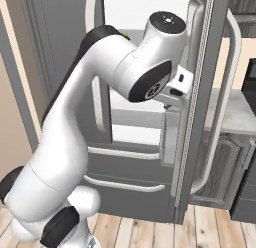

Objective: There is a bowl on the dining counter. Grab a lemon wedge from the fridge and place it in the bowl. Then get the liquor bottle and glass cup from the cabinet and place them next to the bowl.

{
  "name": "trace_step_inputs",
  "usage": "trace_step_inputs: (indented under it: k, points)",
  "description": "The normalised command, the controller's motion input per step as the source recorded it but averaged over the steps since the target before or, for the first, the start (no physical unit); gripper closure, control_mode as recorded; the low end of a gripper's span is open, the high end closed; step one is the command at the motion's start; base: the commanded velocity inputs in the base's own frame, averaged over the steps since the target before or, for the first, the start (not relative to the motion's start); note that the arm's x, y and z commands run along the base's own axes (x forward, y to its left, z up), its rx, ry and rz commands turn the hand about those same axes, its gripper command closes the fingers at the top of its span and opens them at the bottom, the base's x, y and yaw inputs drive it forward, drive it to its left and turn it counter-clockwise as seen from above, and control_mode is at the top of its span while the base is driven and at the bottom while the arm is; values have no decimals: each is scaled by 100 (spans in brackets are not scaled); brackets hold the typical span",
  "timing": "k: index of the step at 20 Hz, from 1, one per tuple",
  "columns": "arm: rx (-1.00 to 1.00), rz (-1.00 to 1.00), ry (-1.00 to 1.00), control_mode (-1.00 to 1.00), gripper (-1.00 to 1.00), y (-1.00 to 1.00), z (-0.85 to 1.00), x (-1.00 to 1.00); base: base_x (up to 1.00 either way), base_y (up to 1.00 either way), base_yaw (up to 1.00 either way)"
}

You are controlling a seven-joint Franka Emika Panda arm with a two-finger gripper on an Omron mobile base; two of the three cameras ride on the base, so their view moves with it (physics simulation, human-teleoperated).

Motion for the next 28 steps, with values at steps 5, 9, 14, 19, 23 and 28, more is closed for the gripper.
trace_step_inputs:
  k: [5, 9, 14, 19, 23, 28]
  points:
    - [1, 6, -11, -100, -100, 100, -16, 36, 0, 0, 0]
    - [0, 1, 0, -100, -100, 100, -13, 76, 0, 0, 0]
    - [-5, 0, 0, -100, -100, 100, -1, 52, 0, 0, 0]
    - [-4, 0, -7, -100, -100, 88, 0, 26, 0, 0, 0]
    - [-15, 0, -29, -100, -100, 50, 10, 3, 0, 0, 0]
    - [-8, 0, -22, -100, -100, 41, 1, 2, 0, 0, 0]
